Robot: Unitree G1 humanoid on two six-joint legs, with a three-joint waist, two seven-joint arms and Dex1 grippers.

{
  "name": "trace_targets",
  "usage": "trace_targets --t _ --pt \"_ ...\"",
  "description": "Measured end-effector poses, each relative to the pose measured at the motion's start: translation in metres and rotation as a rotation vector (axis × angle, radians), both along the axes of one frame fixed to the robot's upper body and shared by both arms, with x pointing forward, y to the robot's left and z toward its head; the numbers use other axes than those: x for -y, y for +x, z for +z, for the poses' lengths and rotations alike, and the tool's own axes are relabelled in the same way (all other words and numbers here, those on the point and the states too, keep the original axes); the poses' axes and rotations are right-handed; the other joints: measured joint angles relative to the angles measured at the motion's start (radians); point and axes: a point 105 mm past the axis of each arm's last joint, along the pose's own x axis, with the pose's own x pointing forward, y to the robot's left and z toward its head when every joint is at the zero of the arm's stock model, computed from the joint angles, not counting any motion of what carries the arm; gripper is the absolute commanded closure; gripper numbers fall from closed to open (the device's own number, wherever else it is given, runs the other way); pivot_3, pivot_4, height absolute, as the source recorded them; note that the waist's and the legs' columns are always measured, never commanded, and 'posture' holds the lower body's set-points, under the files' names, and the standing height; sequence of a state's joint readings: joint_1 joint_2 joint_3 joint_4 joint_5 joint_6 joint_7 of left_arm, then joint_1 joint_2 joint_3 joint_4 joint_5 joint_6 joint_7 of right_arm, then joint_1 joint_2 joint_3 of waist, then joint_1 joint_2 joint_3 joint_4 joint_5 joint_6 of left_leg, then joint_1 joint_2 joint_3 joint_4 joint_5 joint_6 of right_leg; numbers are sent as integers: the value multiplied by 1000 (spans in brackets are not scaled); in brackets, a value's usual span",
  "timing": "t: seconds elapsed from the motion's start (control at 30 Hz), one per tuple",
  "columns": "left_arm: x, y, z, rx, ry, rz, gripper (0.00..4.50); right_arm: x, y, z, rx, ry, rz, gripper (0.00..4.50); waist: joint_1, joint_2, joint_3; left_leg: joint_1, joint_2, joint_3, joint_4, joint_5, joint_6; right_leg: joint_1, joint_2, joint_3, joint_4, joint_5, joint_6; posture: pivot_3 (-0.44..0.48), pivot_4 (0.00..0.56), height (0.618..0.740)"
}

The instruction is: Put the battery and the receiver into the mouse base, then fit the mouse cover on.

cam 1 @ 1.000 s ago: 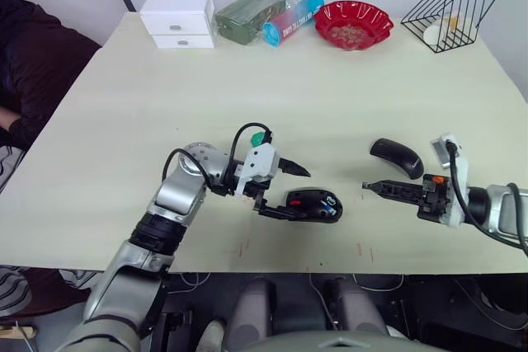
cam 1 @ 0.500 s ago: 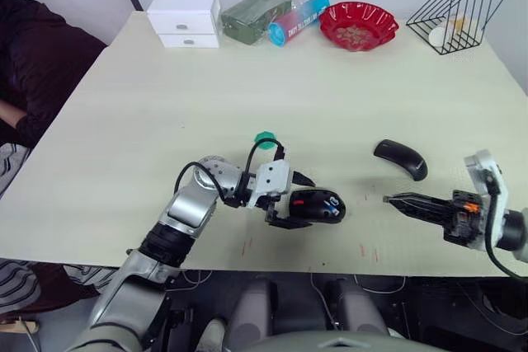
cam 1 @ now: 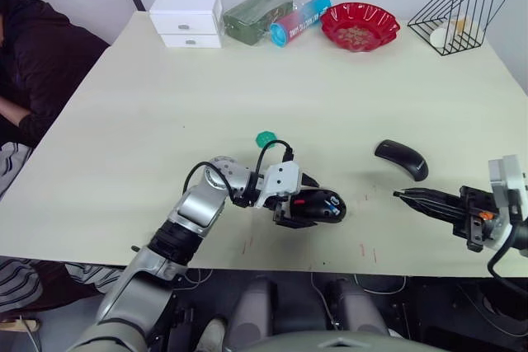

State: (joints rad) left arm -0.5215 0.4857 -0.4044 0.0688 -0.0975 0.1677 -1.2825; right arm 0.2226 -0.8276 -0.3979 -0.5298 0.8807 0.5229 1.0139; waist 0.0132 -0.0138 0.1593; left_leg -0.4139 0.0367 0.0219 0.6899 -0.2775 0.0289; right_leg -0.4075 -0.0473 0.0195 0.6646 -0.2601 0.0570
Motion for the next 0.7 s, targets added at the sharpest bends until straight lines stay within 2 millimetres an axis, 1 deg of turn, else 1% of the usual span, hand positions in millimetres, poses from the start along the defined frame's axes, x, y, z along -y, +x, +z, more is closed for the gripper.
trace_targets --t 0.23,0.43,0.7 --pt "5 2 -1 -3 17 13 118 0 1 -2 7 -1 -11 4500 0 0 0 0 0 0 0 0 0 0 0 0 0 0 0 0 150 740" --pt "17 1 0 2 26 -14 118 1 2 -4 13 7 -29 4500 1 0 0 0 0 0 0 0 0 0 0 0 0 0 0 0 150 740" --pt "16 2 -4 -1 62 -6 118 1 3 -4 15 4 -37 4500 0 0 0 0 0 0 0 0 0 0 0 0 1 0 0 0 150 740"
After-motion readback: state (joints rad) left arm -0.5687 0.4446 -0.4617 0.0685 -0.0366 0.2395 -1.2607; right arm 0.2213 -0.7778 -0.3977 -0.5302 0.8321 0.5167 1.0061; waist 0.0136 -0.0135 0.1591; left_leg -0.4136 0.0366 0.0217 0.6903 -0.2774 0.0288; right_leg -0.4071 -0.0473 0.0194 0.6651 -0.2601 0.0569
